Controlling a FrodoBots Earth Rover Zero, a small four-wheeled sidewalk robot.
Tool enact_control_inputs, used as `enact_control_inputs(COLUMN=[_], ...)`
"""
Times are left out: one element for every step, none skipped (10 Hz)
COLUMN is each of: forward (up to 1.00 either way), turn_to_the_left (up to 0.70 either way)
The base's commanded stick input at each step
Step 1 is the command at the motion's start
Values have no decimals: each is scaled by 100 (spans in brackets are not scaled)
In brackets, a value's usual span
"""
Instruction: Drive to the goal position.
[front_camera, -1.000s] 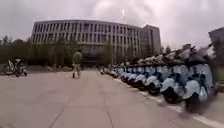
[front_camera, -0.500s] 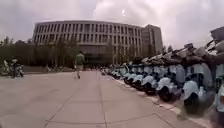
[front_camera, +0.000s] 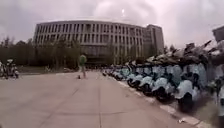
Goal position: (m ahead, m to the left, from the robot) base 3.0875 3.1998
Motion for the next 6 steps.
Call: enact_control_inputs(forward=[100,100,100,100,100,100], turn_to_the_left=[40,31,12,0,0,0])
